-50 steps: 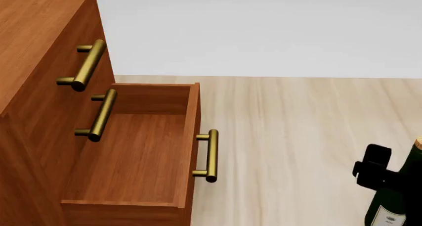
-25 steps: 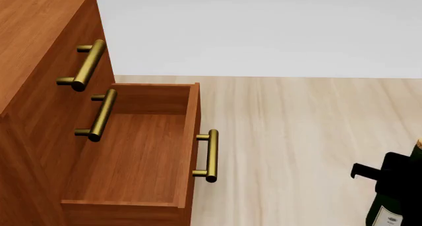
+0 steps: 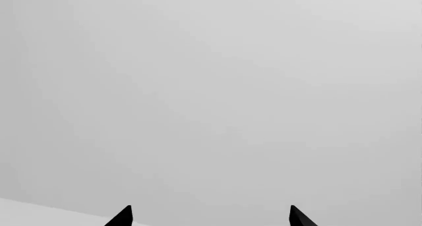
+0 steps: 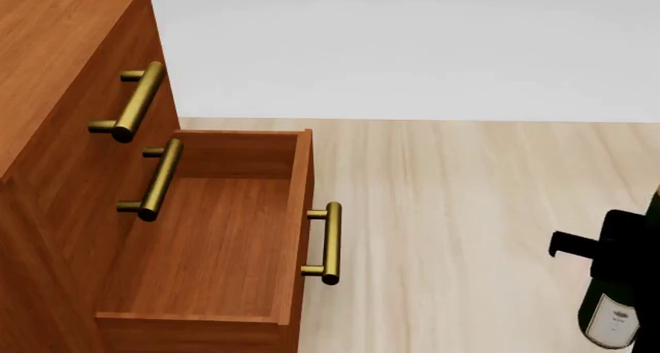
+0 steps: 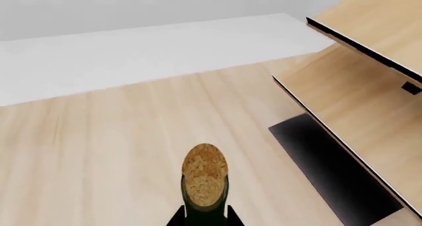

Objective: Put the wine bottle in the bottom drawer of the cabinet.

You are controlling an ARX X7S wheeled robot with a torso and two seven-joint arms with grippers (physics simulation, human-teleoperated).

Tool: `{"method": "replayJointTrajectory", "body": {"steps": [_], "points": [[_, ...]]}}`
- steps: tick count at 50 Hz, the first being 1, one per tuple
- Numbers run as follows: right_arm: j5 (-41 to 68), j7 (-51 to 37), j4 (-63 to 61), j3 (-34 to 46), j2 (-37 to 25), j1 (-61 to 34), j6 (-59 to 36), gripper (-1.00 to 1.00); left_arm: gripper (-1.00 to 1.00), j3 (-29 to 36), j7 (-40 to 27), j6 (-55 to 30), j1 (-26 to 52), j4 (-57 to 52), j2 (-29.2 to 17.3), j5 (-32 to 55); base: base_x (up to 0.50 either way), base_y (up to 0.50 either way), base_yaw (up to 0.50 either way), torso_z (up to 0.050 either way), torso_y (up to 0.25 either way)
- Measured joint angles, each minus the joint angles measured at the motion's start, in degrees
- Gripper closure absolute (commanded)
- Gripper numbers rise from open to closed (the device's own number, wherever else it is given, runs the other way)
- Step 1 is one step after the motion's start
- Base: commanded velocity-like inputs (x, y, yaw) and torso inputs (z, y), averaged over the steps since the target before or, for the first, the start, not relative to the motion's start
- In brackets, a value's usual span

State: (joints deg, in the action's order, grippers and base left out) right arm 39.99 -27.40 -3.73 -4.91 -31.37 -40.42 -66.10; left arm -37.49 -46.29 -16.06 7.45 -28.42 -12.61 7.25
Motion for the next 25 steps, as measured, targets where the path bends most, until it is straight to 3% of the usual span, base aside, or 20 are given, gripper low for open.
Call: {"method": "replayJointTrajectory", "body": {"steps": [25], "points": [[11.11, -7.87, -16.41, 0.38, 0.07, -17.37, -18.96, 1.00, -1.00, 0.34, -0.07, 0.16, -0.21, 0.14, -0.35, 0.44, 0.00, 0.00, 0.00, 0.000, 0.001]]}}
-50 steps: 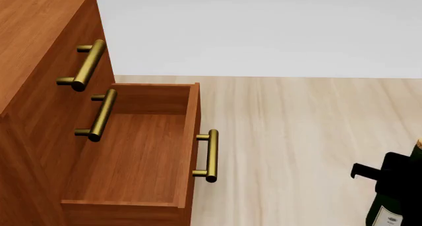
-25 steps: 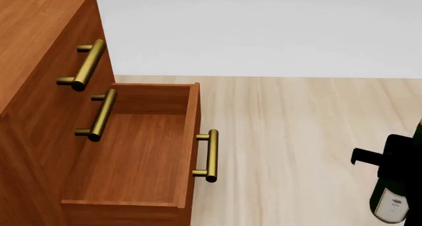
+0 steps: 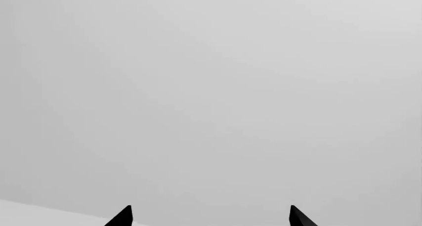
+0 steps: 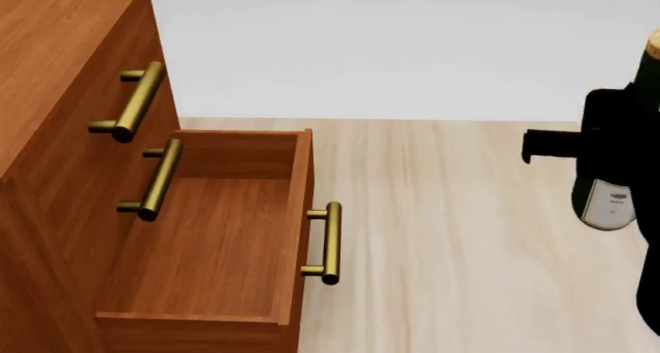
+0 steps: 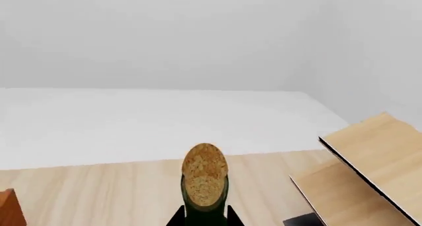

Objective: Put the wine bottle in the bottom drawer of the cabinet.

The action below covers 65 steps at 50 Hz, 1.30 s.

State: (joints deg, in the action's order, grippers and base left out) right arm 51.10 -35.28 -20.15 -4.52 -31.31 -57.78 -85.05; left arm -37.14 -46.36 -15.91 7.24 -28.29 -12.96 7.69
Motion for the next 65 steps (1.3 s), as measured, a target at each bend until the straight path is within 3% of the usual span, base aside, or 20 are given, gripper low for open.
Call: {"method": "replayJointTrajectory", "body": {"steps": [16, 33, 48, 65], "points": [[20.27, -12.47, 2.28, 3.17, 1.23, -11.13, -3.46, 1.00, -1.00, 0.72, -0.18, -0.55, 1.09, 1.23, -1.23, -0.36, 0.00, 0.00, 0.00, 0.000, 0.001], [40.28, -23.75, 15.47, 13.07, 4.83, -25.13, -2.93, 1.00, -1.00, 1.22, -0.19, 0.97, 1.64, 3.58, -1.74, -0.59, 0.00, 0.00, 0.00, 0.000, 0.001], [50.12, -29.03, 30.09, 23.97, 9.66, -36.30, -1.94, 1.00, -1.00, 1.65, -0.53, 0.05, 1.68, 2.98, -2.10, -0.77, 0.00, 0.00, 0.00, 0.000, 0.001], [56.69, -32.32, 49.47, 28.26, 16.51, -43.35, 5.03, 1.00, -1.00, 1.80, -0.66, 0.95, 1.00, 3.10, -1.82, -0.72, 0.00, 0.00, 0.00, 0.001, 0.001]]}}
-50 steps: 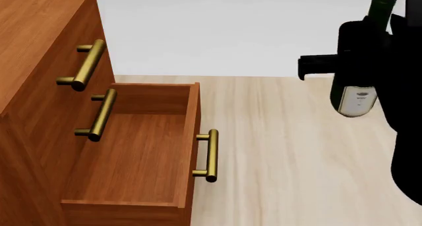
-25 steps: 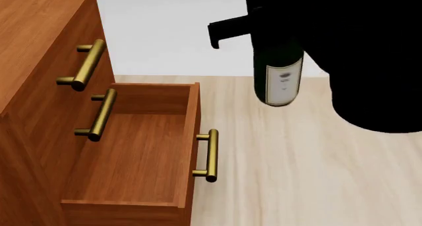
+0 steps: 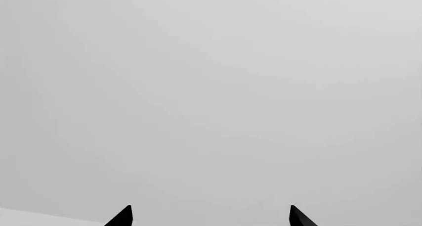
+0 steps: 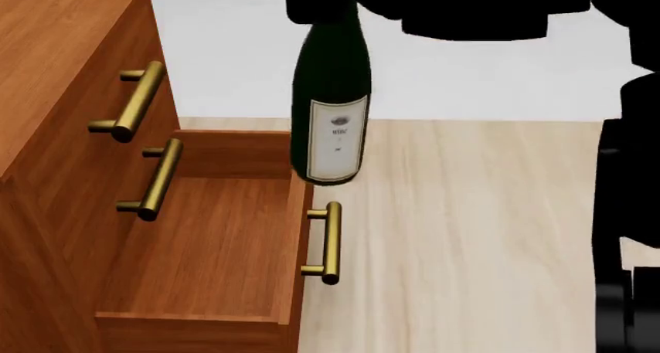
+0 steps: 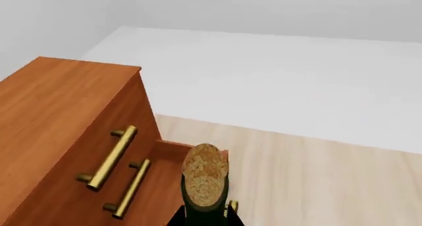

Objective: Put the wine bottle in the bottom drawer of the cabinet.

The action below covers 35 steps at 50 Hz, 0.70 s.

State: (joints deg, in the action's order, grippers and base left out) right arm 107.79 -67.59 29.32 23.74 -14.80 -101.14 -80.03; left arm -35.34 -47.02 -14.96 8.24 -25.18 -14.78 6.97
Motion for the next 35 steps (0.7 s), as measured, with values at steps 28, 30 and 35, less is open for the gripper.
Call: {"method": "replayJointTrajectory", "body": {"steps": [28, 30, 35], "points": [[-8.35, 24.54, 32.65, 8.34, 7.99, -8.27, 6.41, 1.00, -1.00, 0.65, -0.32, 0.89, -0.41, 0.86, -0.13, -0.43, 0.00, 0.00, 0.00, 0.000, 0.001], [-9.28, 26.97, 35.07, 9.36, 8.60, -8.82, 6.83, 1.00, -1.00, 0.69, -0.34, 1.02, -0.48, 0.93, -0.11, -0.48, 0.00, 0.00, 0.00, 0.000, 0.000], [-10.50, 31.20, 39.40, 11.83, 9.70, -9.52, 7.70, 1.00, -1.00, 0.74, -0.39, 1.31, -0.69, 1.02, -0.06, -0.54, 0.00, 0.00, 0.00, 0.000, 0.000]]}}
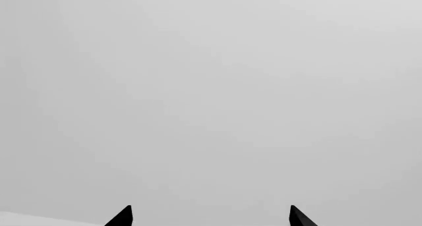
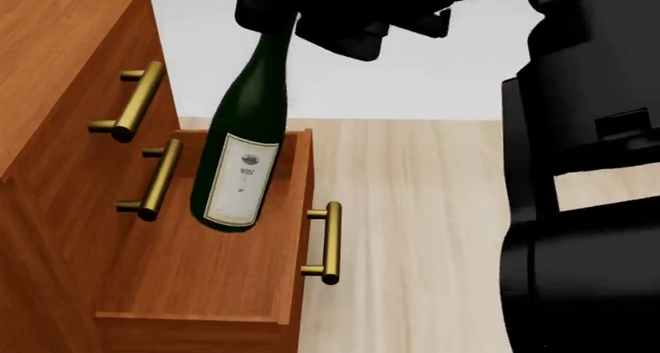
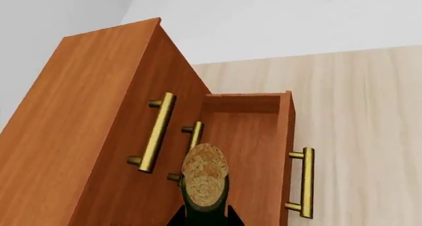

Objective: Put the wine bottle in the bottom drawer of the cabinet.

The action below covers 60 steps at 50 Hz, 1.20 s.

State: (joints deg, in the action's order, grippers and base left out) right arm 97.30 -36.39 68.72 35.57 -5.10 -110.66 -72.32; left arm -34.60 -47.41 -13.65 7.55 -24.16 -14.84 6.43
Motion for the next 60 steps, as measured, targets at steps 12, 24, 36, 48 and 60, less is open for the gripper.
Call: {"method": "replayJointTrajectory", "body": {"steps": [12, 24, 36, 48, 60], "points": [[5.68, 5.58, 4.71, 12.25, 1.50, -0.22, 1.78, 1.00, -1.00, 0.13, -0.19, -0.79, -0.05, -0.72, -0.30, 0.03, 0.00, 0.00, 0.00, 0.000, 0.001], [34.97, 15.46, 5.95, 51.35, 3.21, -1.84, 7.90, 1.00, -1.00, 0.33, -0.36, -0.67, -0.22, -0.92, -0.36, -0.05, 0.00, 0.00, 0.00, 0.001, 0.000], [47.98, 21.49, 5.97, 70.47, 4.64, -2.32, 11.15, 1.00, -1.00, 0.54, -0.37, -1.98, 0.58, -1.45, -1.20, 0.28, 0.00, 0.00, 0.00, 0.000, 0.001], [46.80, 23.06, 5.73, 71.46, 5.05, -1.44, 12.34, 1.00, -1.00, 0.77, -0.46, -3.56, 1.11, -2.43, -1.92, 0.50, 0.00, 0.00, 0.00, 0.000, 0.001], [44.16, 23.24, 4.79, 69.19, 5.10, -1.02, 12.87, 1.00, -1.00, 1.40, -0.63, -2.81, 0.72, -1.92, -2.02, -0.29, 0.00, 0.00, 0.00, 0.000, -0.072]]}}
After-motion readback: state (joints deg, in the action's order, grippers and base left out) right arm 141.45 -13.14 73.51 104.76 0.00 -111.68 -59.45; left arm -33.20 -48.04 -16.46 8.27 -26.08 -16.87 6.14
